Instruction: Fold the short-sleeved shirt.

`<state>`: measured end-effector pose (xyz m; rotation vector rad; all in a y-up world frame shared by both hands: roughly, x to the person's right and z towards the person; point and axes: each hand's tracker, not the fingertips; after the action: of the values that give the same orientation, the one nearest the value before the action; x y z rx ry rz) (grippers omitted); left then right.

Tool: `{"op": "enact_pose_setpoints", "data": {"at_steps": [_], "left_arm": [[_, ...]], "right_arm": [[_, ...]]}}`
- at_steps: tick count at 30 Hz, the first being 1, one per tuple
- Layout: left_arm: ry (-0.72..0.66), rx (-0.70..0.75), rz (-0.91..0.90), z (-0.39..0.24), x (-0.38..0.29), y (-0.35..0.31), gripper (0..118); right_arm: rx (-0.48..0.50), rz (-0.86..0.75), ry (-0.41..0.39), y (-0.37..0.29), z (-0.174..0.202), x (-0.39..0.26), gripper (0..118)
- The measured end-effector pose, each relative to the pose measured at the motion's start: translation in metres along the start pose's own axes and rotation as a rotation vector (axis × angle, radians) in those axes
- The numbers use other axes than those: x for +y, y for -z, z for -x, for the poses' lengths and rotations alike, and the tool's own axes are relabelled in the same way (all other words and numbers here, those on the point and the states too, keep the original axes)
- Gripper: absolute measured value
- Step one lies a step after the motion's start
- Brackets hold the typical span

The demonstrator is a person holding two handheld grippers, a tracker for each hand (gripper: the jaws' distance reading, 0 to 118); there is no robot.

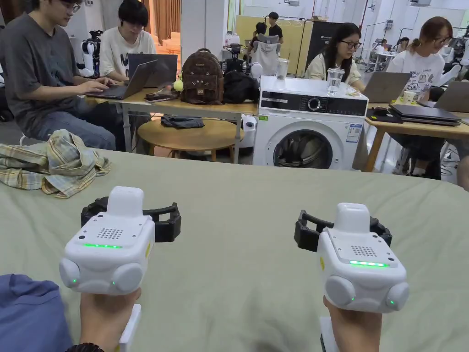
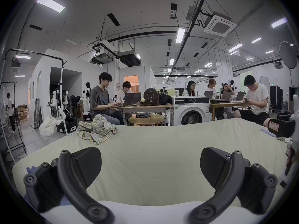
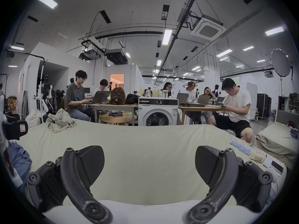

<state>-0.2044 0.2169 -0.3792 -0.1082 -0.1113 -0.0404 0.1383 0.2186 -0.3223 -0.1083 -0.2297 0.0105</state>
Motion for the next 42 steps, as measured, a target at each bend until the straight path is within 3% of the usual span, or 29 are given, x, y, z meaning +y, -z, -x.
{"op": "enact_pose_setpoints", "data": {"at_steps": [11,19,29,42], "left_arm": [[0.025,0.012,0.025,0.000,-0.004,-0.006,118],[0.021,0.013,0.024,0.001,-0.005,-0.006,118],[0.048,0.001,0.014,-0.006,-0.008,-0.002,118],[0.004,-0.003,0.011,-0.001,-0.004,-0.005,118]], "right_arm": [[-0.016,-0.005,-0.030,0.001,0.001,-0.008,113],[-0.012,0.008,0.010,0.002,0.000,-0.010,113],[-0.009,-0.003,-0.010,-0.002,0.005,-0.009,113],[-0.003,-0.004,-0.037,-0.002,0.008,-0.013,113]]}}
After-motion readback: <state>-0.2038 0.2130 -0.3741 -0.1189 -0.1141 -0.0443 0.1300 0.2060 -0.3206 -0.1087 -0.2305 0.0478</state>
